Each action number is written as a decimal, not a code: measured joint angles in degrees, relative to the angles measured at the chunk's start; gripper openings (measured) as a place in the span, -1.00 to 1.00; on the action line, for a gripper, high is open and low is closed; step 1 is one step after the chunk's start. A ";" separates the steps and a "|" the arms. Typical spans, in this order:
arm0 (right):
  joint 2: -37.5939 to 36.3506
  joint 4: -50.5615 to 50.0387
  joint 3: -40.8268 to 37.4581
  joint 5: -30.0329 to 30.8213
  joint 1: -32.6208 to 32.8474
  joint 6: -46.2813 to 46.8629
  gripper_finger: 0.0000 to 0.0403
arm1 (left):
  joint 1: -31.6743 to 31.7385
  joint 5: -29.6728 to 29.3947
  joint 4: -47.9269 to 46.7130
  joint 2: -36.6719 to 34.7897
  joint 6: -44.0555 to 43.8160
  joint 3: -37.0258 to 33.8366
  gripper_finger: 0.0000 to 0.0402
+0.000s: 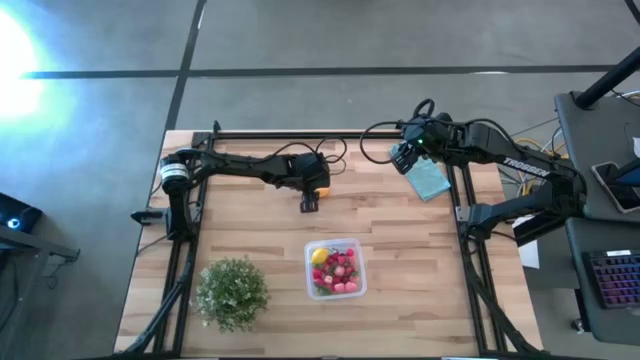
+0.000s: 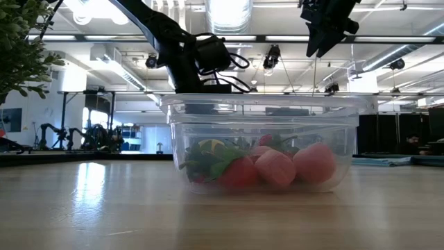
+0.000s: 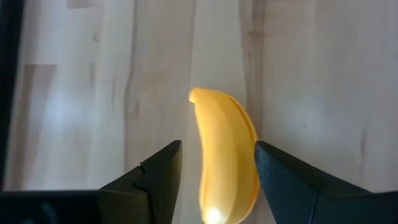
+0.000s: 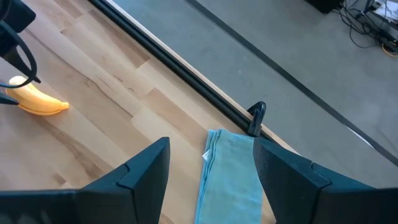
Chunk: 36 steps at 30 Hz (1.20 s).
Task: Pick and placing Produce into tupperware
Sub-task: Put the banana into the transparent bin
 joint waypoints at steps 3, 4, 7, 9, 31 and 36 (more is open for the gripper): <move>0.00 -0.07 0.00 0.00 0.00 0.00 0.11 | -0.03 1.78 -0.08 0.00 -0.11 -0.31 -0.07; 0.00 -0.14 0.00 0.00 -0.01 0.00 0.11 | -0.05 1.88 -0.06 0.00 -0.14 -0.44 -0.07; 0.00 -0.26 0.00 0.02 -0.04 -0.02 0.11 | -0.04 2.00 -0.20 0.02 -1.03 -0.77 -0.07; 0.00 -0.61 0.00 0.02 -0.03 -0.04 0.11 | -0.04 1.84 -0.12 0.04 -1.35 -0.84 -0.07; 0.00 -0.59 -1.70 0.09 -0.04 -0.64 0.11 | 0.70 3.96 3.38 0.17 -1.39 -4.68 -0.07; 0.00 -0.58 -1.70 0.09 -0.04 -0.63 0.11 | 0.66 4.08 3.21 1.54 -1.38 -5.22 -0.07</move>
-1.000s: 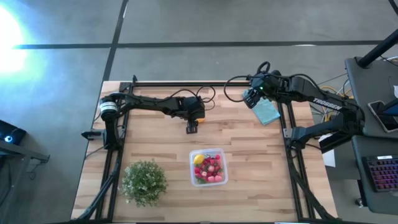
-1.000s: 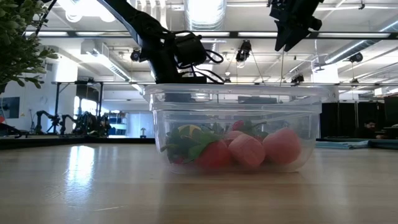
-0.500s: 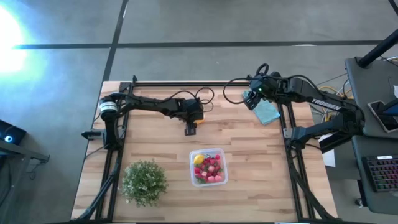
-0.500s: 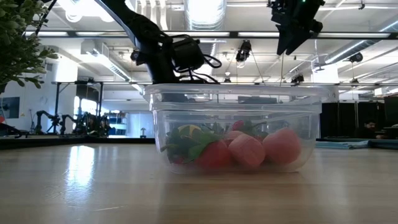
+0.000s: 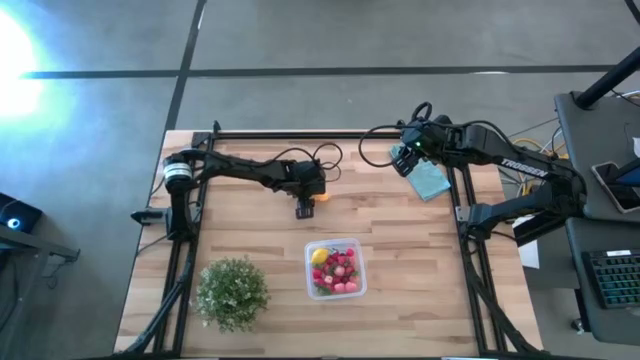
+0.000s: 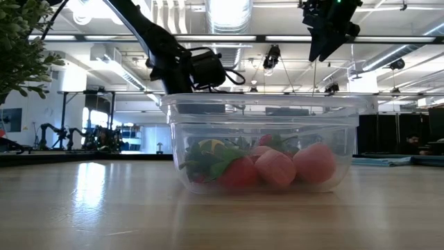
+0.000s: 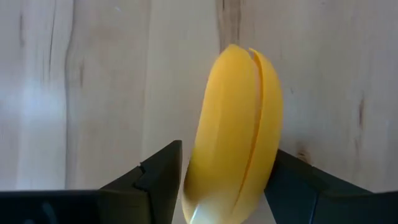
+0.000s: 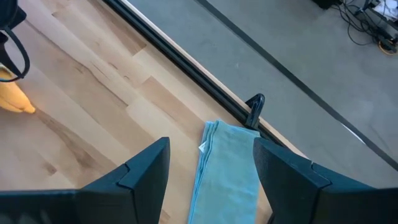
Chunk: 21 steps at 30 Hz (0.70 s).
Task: Pick and placing Produce into tupperware
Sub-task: Put the banana into the transparent bin
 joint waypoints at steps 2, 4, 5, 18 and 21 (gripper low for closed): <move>0.00 -0.01 0.00 0.02 0.00 0.00 0.11 | 0.00 -0.13 0.14 0.29 -0.01 0.01 -0.07; 0.00 -0.01 0.00 0.02 0.00 0.00 0.11 | -0.04 -0.68 0.10 0.43 0.01 0.17 -0.07; 0.00 -0.01 0.00 0.02 0.00 0.00 0.11 | -0.11 -0.95 0.08 0.43 0.02 0.24 -0.07; 0.00 0.01 0.00 0.05 -0.01 0.02 0.11 | -0.05 -3.90 0.95 0.49 2.00 0.23 -0.21; 0.00 0.01 0.00 0.04 0.00 0.02 0.11 | 0.00 -4.11 1.16 0.47 1.92 0.42 -0.32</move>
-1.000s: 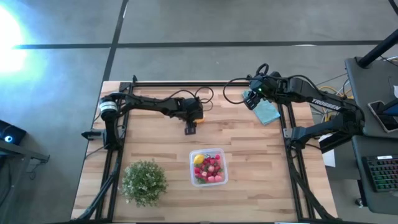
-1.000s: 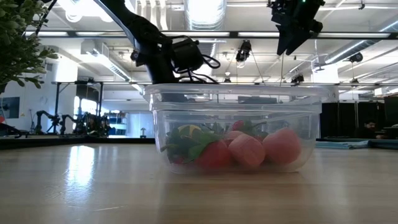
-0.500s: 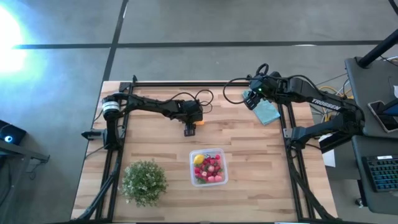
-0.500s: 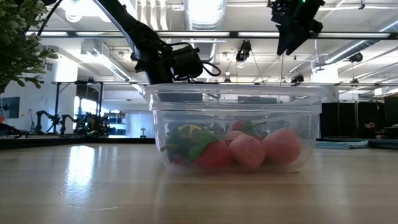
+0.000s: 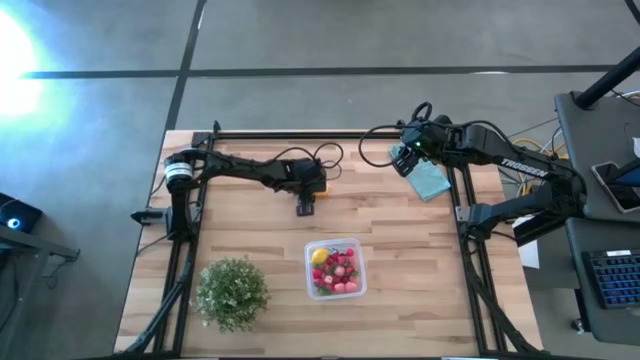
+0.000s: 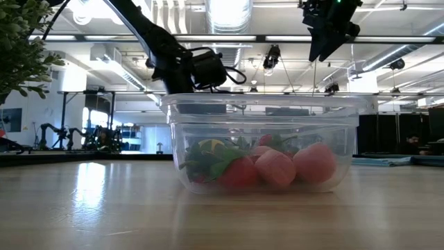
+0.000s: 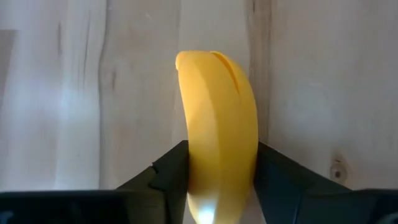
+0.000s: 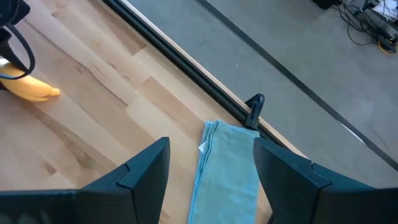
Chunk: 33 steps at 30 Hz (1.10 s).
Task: Pick and placing Produce into tupperware
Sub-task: Put the banana into the transparent bin
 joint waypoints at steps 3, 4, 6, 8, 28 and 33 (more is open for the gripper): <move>0.00 0.00 0.00 0.00 -0.01 0.02 0.11 | -0.02 0.05 -0.41 -0.36 -0.25 0.64 -0.36; 0.00 -0.02 0.00 0.00 0.00 0.02 0.11 | -0.07 0.07 -0.36 -0.71 -0.27 0.91 -0.36; 0.00 -0.02 0.00 0.00 0.00 0.02 0.11 | -0.15 0.11 -0.15 -1.58 -0.33 1.57 -0.34; 0.00 -0.02 0.00 0.00 0.00 0.02 0.11 | -0.39 0.10 -0.08 -2.35 -0.43 2.26 -0.30; 0.00 -7.52 0.00 -3.07 2.24 0.00 0.11 | -21.85 19.26 -1.96 -13.62 -28.65 5.35 -0.25; -0.26 -7.71 0.00 -3.17 3.44 -0.33 0.11 | -26.15 19.65 -1.84 -11.37 -40.27 5.05 -0.25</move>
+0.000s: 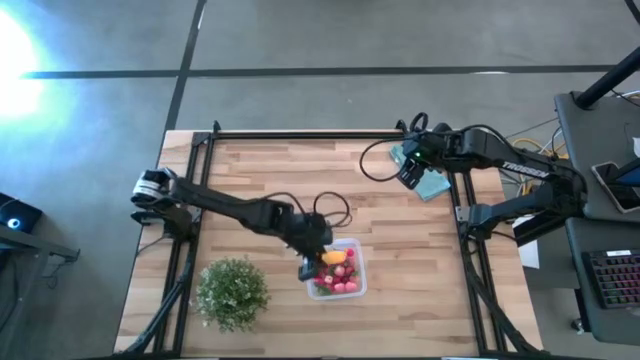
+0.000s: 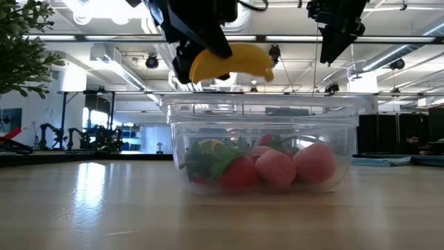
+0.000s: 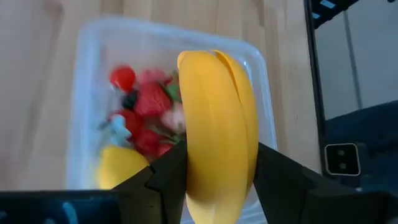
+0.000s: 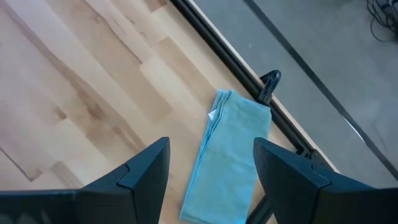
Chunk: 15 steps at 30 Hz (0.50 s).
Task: Pick and placing Produce into tupperware
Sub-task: Put the banana into the transparent bin, then return to Home Position
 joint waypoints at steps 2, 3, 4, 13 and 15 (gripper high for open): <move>-0.04 0.09 0.00 0.00 0.10 -0.04 0.11 | -0.54 0.50 1.41 1.37 -2.80 -0.04 -0.25; -0.02 0.10 0.00 0.00 0.10 -0.07 0.11 | -0.74 0.51 1.82 1.73 -3.60 -0.04 -0.25; -0.02 0.10 0.00 0.00 0.10 -0.02 0.11 | -0.90 0.60 1.96 1.89 -3.74 -0.07 -0.25; -0.04 0.06 0.00 -0.02 0.10 0.92 0.11 | -0.97 -0.12 1.72 1.95 -9.21 -0.01 0.04; -0.04 0.06 0.00 -0.02 0.10 0.85 0.11 | -0.86 -0.04 1.63 1.95 -9.37 -0.11 0.14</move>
